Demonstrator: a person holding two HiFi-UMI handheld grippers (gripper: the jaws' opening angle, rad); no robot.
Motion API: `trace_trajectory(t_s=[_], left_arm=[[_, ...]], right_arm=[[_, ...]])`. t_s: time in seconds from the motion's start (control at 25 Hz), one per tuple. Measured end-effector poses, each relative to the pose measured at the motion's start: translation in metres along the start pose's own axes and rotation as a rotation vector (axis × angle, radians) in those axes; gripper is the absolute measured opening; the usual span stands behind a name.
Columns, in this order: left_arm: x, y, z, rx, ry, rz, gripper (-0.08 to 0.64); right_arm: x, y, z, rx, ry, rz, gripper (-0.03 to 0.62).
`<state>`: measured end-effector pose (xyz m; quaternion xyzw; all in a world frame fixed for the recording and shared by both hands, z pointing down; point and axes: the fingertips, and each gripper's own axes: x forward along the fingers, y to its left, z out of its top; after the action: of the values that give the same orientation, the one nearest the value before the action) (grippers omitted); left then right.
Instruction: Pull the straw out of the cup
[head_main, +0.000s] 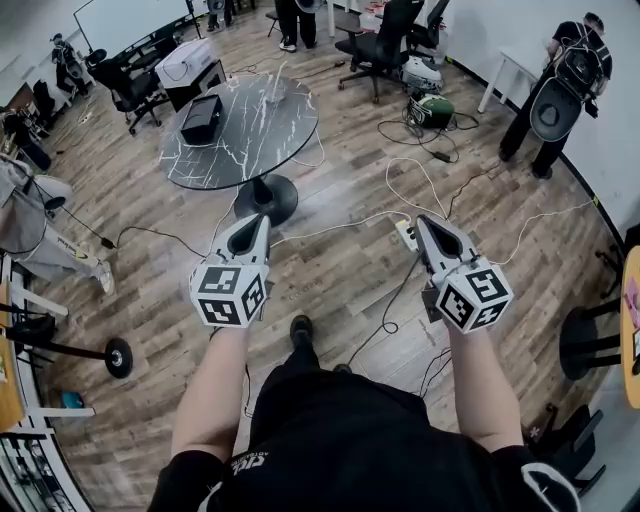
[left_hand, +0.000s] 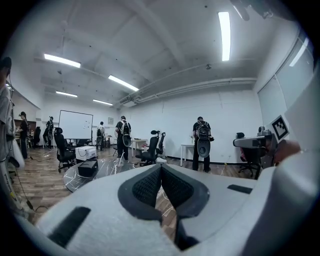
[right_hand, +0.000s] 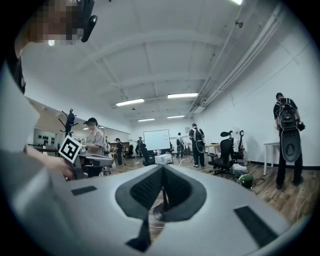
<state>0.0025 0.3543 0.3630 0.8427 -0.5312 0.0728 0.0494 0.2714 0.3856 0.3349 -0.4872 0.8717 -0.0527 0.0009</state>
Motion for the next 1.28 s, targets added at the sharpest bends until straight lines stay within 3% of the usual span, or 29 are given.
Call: trace_trajectory(t_s=[0.56, 1.0, 1.28], left_arm=[[0.065, 0.050, -0.008, -0.045, 0.010, -0.001, 0.011], [0.173, 0.142, 0.004, -0.047, 0.002, -0.056, 0.011], [0.222, 0.214, 0.016, -0.069, -0.014, -0.062, 0.011]], right_arm=[[0.077, -0.029, -0.006, 0.050, 0.041, 0.016, 0.005], [0.219, -0.053, -0.023, 0.074, 0.130, 0.002, 0.005], [0.312, -0.045, -0.020, 0.053, 0.170, 0.021, 0.005]])
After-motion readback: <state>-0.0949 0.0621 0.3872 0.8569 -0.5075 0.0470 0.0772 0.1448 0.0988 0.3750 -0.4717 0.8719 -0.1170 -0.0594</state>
